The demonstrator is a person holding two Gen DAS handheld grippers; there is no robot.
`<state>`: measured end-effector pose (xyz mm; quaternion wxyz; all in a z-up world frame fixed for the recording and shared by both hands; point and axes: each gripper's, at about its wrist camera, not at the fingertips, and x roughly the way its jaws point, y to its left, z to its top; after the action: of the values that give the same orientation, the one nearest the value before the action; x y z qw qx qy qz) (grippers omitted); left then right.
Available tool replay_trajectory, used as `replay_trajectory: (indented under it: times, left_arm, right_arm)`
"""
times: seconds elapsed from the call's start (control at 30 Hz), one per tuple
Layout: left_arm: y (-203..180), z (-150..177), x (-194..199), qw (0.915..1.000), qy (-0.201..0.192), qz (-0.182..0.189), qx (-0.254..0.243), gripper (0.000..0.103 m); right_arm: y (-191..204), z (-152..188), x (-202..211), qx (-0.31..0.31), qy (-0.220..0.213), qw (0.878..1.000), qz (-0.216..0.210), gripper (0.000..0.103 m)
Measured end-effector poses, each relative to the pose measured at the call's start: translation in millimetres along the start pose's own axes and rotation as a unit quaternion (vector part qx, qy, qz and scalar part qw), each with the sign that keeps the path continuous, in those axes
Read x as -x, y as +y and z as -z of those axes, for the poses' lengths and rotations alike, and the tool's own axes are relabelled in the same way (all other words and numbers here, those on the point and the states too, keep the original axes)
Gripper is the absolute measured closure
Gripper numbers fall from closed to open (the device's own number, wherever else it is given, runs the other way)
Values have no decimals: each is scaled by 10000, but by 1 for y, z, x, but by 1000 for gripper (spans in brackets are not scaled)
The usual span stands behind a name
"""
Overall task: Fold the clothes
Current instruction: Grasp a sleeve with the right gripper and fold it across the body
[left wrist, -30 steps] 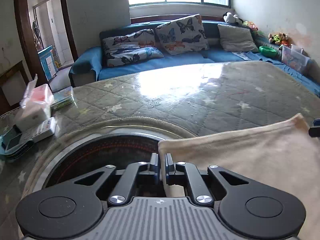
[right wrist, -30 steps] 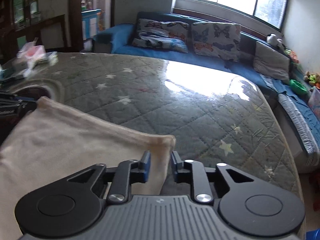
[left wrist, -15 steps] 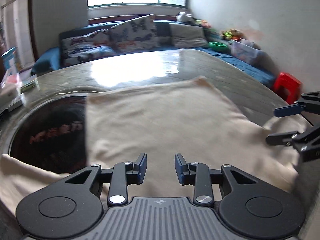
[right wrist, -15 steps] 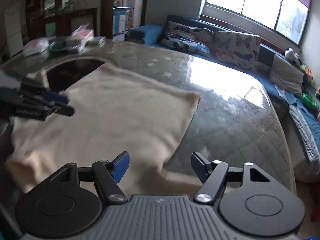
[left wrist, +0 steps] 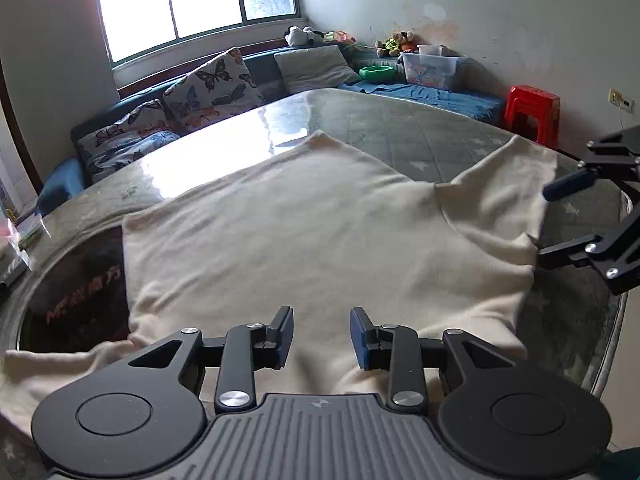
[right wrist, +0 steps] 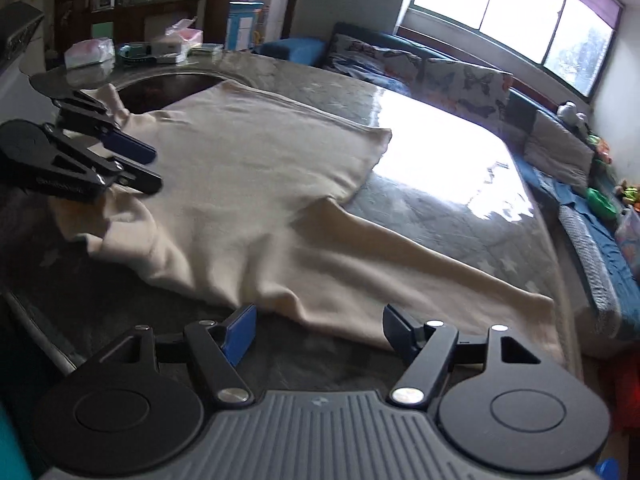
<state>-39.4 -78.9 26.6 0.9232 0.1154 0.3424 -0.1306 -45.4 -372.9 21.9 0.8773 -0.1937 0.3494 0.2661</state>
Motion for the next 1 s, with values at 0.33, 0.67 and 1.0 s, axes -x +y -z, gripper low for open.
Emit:
replay_trajectory:
  times: [0.33, 0.67, 1.0]
  left_arm:
    - [-35, -25, -5, 9983, -202, 537, -111, 69]
    - [-68, -28, -21, 9952, -74, 936, -281, 69]
    - [-75, -25, -28, 9941, -43, 997, -427, 69]
  right_arm:
    - [-85, 20, 5, -1597, -76, 9822, 991, 42]
    - [-153, 52, -8, -3074, -191, 9406, 1428, 75]
    - [-161, 39, -8, -2863, -476, 9392, 1835, 98]
